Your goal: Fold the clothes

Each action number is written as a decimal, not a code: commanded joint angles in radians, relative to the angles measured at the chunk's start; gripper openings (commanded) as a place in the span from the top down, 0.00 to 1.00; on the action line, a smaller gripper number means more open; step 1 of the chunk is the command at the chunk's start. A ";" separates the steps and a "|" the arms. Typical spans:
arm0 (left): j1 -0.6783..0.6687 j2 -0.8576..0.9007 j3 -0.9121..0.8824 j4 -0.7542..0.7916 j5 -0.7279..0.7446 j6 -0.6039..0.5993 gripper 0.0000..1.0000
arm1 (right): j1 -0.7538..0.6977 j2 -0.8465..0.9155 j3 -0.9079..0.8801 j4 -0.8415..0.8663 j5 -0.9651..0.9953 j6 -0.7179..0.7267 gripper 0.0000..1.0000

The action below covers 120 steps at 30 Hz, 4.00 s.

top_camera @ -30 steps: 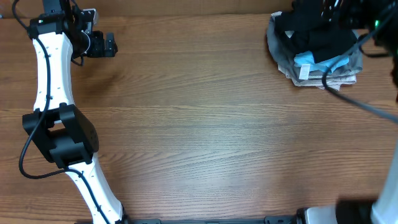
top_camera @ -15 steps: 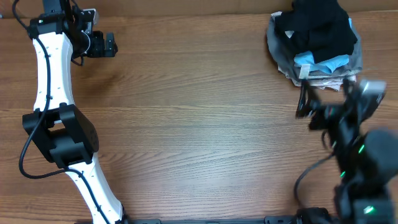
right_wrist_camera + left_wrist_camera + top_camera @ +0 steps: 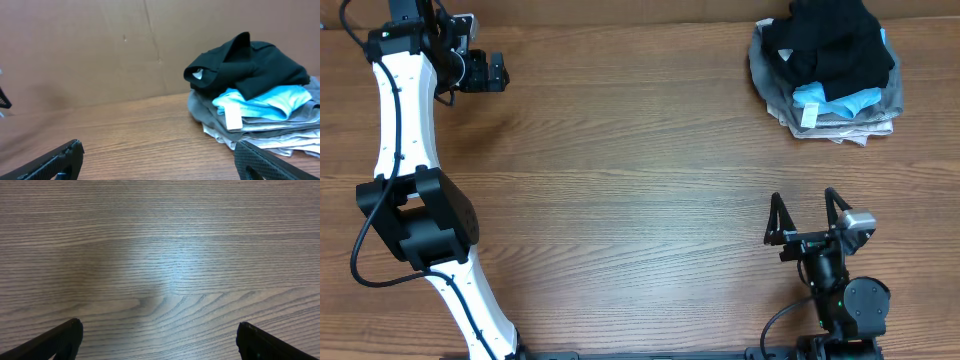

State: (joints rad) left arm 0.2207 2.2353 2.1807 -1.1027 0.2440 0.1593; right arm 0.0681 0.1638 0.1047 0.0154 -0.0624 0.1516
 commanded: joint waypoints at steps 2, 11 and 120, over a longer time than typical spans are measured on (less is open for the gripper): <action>0.000 0.002 0.000 0.000 0.011 -0.010 0.00 | 0.010 -0.064 -0.054 0.013 0.017 0.006 0.00; 0.000 0.002 0.000 0.000 0.011 -0.010 0.00 | 0.010 -0.145 -0.097 -0.057 0.013 0.006 0.00; -0.186 -1.659 -1.425 1.056 0.023 0.087 0.00 | 0.009 -0.161 -0.097 -0.095 0.016 0.006 0.00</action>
State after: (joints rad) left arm 0.0223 0.7311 0.9806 -0.1761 0.2092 0.2398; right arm 0.0727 0.0147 0.0185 -0.0830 -0.0589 0.1535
